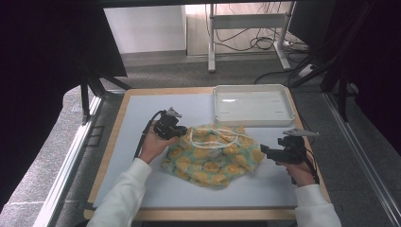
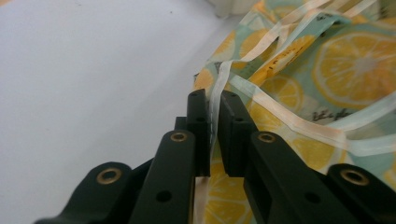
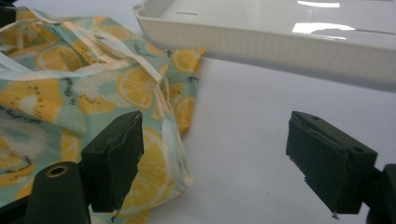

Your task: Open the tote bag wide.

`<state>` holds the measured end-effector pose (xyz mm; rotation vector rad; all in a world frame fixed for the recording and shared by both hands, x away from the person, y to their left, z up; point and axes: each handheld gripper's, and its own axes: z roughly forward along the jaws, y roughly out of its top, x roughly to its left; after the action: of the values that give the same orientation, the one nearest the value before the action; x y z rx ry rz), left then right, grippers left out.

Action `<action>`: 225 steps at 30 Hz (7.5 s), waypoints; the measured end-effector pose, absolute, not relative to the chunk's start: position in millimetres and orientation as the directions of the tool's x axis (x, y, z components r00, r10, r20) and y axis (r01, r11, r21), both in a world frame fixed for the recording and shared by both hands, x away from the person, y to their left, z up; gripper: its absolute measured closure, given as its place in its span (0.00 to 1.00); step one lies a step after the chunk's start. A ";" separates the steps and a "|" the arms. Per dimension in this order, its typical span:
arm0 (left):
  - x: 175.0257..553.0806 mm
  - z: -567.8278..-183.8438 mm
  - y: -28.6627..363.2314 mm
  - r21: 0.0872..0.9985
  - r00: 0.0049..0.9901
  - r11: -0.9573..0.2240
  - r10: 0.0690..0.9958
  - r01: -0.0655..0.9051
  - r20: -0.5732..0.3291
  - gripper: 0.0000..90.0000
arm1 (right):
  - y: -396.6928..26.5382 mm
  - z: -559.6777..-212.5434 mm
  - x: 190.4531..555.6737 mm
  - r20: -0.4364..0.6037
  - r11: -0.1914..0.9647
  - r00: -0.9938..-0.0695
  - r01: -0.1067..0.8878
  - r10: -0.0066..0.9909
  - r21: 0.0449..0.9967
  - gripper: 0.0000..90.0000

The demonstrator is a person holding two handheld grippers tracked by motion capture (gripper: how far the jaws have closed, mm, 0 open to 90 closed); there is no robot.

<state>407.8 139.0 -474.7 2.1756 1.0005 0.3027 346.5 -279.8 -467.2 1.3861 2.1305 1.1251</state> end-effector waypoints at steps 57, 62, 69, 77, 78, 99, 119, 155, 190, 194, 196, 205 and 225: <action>379.6 -464.9 153.7 0.782 0.689 -0.322 0.702 0.534 -0.181 1.00 | -213.6 -445.7 382.0 -0.056 0.401 -0.547 0.536 0.836 0.743 0.25; 380.0 -467.0 152.2 0.778 0.690 -0.325 0.700 0.537 -0.184 1.00 | -212.2 -459.4 389.7 -0.049 0.411 -0.547 0.565 0.836 0.716 0.26; 380.8 -468.0 153.6 0.776 0.684 -0.321 0.706 0.542 -0.186 1.00 | -208.4 -468.5 395.8 -0.046 0.434 -0.562 0.580 0.826 0.690 0.31; 380.5 -467.4 155.3 0.780 0.682 -0.315 0.706 0.541 -0.188 1.00 | -203.8 -475.5 403.0 -0.029 0.449 -0.581 0.595 0.813 0.667 0.55; 380.5 -467.4 155.5 0.780 0.682 -0.315 0.707 0.541 -0.188 1.00 | -203.8 -475.7 403.4 -0.022 0.447 -0.584 0.596 0.812 0.667 0.59; 380.8 -466.3 159.0 0.782 0.678 -0.302 0.708 0.545 -0.198 1.00 | -203.8 -466.1 405.1 0.034 0.377 -0.597 0.549 0.802 0.746 0.99; 375.4 -453.0 176.0 0.824 0.668 -0.241 0.715 0.512 -0.205 1.00 | -219.3 -437.5 391.8 0.080 0.260 -0.584 0.475 0.808 0.841 0.99; 340.6 -440.8 192.1 0.847 0.710 -0.252 0.678 0.468 -0.191 1.00 | -217.3 -420.3 361.6 0.112 0.243 -0.656 0.426 0.747 0.872 0.99; 318.2 -440.5 185.1 0.842 0.736 -0.279 0.651 0.461 -0.186 1.00 | -223.2 -421.9 325.5 0.106 0.233 -0.676 0.391 0.729 0.890 0.99; 318.6 -443.0 185.4 0.834 0.734 -0.286 0.652 0.472 -0.192 1.00 | -224.1 -423.3 325.0 0.111 0.237 -0.678 0.399 0.726 0.886 0.99; 318.4 -443.5 185.4 0.833 0.733 -0.286 0.652 0.474 -0.194 1.00 | -223.9 -423.7 324.9 0.114 0.240 -0.682 0.402 0.723 0.883 0.99; 317.9 -444.2 185.6 0.831 0.734 -0.282 0.649 0.479 -0.202 1.00 | -225.0 -425.7 325.7 0.120 0.241 -0.681 0.410 0.722 0.880 0.99; 298.8 -447.2 187.3 0.831 0.747 -0.270 0.622 0.486 -0.235 1.00 | -219.6 -422.3 305.5 0.132 0.246 -0.726 0.390 0.674 0.888 0.99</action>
<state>298.8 187.3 -447.2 1.9253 0.8465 0.1671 305.5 -219.6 -422.3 0.9897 2.2443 1.4733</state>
